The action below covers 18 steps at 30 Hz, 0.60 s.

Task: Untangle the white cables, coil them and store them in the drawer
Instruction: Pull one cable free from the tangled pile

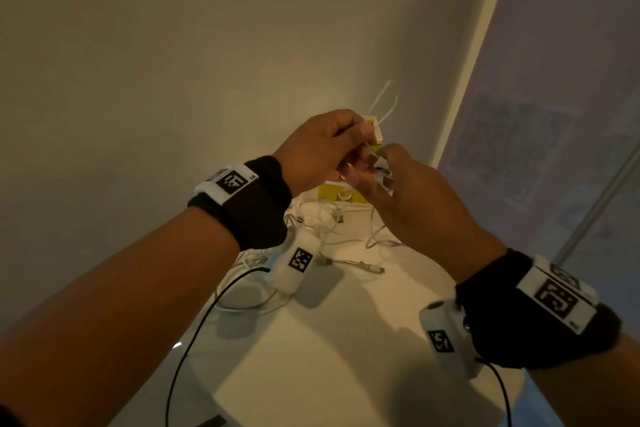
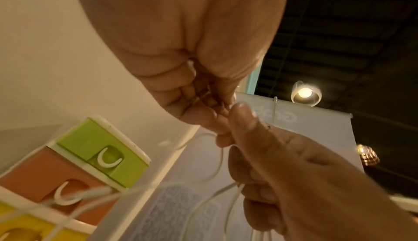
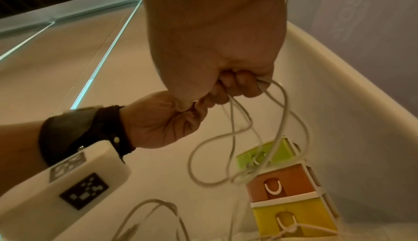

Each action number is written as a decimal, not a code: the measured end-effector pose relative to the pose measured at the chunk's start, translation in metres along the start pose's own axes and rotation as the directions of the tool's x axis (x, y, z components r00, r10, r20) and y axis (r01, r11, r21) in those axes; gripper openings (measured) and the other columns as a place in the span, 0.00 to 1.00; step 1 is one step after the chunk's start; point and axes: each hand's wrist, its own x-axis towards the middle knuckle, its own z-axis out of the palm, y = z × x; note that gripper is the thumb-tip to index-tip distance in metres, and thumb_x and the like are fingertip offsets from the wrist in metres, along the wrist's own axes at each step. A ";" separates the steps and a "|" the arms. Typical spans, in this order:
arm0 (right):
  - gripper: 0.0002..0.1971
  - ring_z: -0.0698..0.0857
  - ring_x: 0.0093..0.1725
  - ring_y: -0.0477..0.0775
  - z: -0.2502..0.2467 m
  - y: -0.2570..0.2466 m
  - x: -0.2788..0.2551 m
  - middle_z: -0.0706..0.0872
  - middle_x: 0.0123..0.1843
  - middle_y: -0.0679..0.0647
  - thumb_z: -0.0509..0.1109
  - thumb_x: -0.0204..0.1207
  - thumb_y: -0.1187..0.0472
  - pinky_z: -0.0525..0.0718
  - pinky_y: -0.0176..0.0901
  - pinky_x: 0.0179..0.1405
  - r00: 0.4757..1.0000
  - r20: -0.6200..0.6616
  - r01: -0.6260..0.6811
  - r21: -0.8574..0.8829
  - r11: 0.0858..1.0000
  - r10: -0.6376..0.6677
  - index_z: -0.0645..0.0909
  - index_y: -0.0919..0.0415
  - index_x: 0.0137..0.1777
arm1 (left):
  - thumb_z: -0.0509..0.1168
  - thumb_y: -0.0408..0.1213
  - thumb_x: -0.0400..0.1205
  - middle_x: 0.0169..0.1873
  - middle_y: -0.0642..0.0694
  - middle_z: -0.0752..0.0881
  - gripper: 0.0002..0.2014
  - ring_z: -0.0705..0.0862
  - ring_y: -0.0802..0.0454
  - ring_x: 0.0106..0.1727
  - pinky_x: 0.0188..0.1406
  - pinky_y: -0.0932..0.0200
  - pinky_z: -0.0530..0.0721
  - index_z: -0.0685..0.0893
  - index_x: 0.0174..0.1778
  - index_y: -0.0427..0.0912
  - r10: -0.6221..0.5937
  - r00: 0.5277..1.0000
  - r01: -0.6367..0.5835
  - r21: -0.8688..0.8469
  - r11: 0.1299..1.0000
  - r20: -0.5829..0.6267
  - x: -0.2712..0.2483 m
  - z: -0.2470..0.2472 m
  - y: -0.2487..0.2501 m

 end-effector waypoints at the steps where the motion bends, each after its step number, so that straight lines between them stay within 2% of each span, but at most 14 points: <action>1: 0.21 0.85 0.45 0.51 -0.001 0.002 0.002 0.82 0.47 0.45 0.64 0.80 0.40 0.81 0.44 0.36 0.999 -0.050 -0.002 -0.007 1.000 0.002 0.72 0.52 0.65 | 0.58 0.40 0.88 0.37 0.45 0.87 0.11 0.86 0.52 0.34 0.33 0.58 0.83 0.82 0.48 0.38 0.006 1.000 -0.006 -0.038 0.999 -0.005 0.000 -0.002 0.001; 4: 0.22 0.87 0.40 0.54 -0.008 0.005 0.005 0.86 0.44 0.50 0.68 0.78 0.41 0.85 0.50 0.35 0.980 -0.196 -0.030 0.047 0.998 0.038 0.68 0.52 0.63 | 0.55 0.40 0.89 0.36 0.50 0.90 0.12 0.87 0.54 0.38 0.35 0.59 0.79 0.82 0.46 0.42 0.012 1.000 -0.014 -0.120 0.993 -0.011 -0.003 -0.009 0.002; 6: 0.19 0.85 0.38 0.51 -0.012 0.006 0.008 0.87 0.45 0.52 0.66 0.81 0.44 0.84 0.47 0.34 0.981 -0.191 -0.012 0.014 1.000 0.015 0.70 0.51 0.65 | 0.54 0.40 0.89 0.35 0.52 0.90 0.13 0.87 0.54 0.40 0.37 0.56 0.76 0.82 0.44 0.45 0.026 1.000 -0.027 -0.142 0.989 -0.003 -0.006 -0.012 0.004; 9: 0.15 0.79 0.37 0.53 -0.016 0.013 0.015 0.87 0.44 0.55 0.60 0.86 0.47 0.75 0.44 0.34 0.989 -0.145 0.014 -0.160 0.987 -0.038 0.78 0.57 0.60 | 0.54 0.41 0.89 0.37 0.52 0.91 0.13 0.87 0.54 0.42 0.37 0.57 0.77 0.83 0.46 0.47 0.012 1.000 -0.011 -0.097 0.995 0.009 -0.009 -0.015 0.006; 13: 0.14 0.85 0.42 0.68 -0.032 0.031 0.021 0.88 0.43 0.63 0.59 0.87 0.49 0.77 0.49 0.35 0.970 -0.234 -0.020 -0.357 0.934 -0.069 0.80 0.59 0.57 | 0.58 0.46 0.87 0.43 0.51 0.90 0.11 0.87 0.55 0.42 0.37 0.59 0.80 0.83 0.54 0.45 -0.125 0.992 0.123 0.093 0.988 0.007 -0.015 -0.024 -0.007; 16: 0.13 0.78 0.32 0.64 -0.043 0.045 0.020 0.85 0.37 0.64 0.60 0.87 0.54 0.73 0.45 0.29 0.941 -0.298 0.000 -0.480 0.877 -0.163 0.83 0.62 0.55 | 0.63 0.47 0.84 0.48 0.50 0.88 0.12 0.84 0.59 0.43 0.44 0.62 0.77 0.84 0.54 0.43 -0.216 0.973 0.164 0.416 0.894 0.080 -0.024 -0.037 -0.027; 18: 0.12 0.77 0.32 0.64 -0.040 0.052 0.017 0.83 0.36 0.63 0.59 0.86 0.56 0.70 0.44 0.27 0.948 -0.264 -0.005 -0.568 0.823 -0.177 0.83 0.62 0.53 | 0.68 0.49 0.81 0.48 0.55 0.87 0.10 0.83 0.62 0.45 0.48 0.64 0.76 0.86 0.52 0.47 -0.302 0.940 0.163 0.568 0.807 0.159 -0.031 -0.044 -0.038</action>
